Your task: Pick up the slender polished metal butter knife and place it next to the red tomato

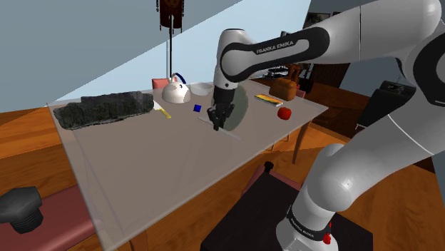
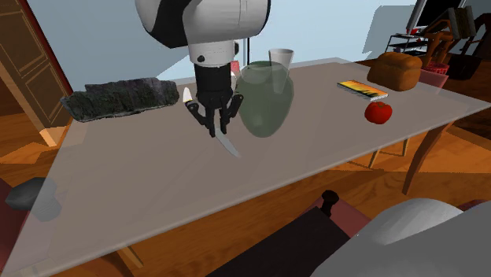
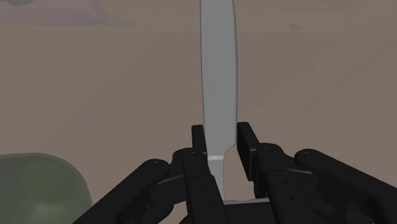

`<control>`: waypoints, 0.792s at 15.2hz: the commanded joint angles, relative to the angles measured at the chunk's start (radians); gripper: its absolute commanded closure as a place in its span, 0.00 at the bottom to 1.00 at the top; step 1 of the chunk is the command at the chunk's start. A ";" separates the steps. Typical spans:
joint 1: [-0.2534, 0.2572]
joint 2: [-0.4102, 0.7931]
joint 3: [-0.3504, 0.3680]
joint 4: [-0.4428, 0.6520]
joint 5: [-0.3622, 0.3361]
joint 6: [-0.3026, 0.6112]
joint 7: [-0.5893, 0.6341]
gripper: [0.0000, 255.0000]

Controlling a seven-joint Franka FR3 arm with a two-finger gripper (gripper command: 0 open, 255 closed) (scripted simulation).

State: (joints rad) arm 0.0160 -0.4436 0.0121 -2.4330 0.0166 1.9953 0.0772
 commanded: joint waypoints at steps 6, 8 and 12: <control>-0.033 -0.026 -0.055 0.026 -0.026 -0.052 -0.071 1.00; -0.054 -0.030 -0.092 0.024 -0.045 -0.054 -0.120 1.00; -0.098 -0.023 -0.168 0.034 -0.080 -0.056 -0.219 1.00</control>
State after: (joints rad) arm -0.0700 -0.4676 -0.1350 -2.4025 -0.0532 1.9410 -0.1136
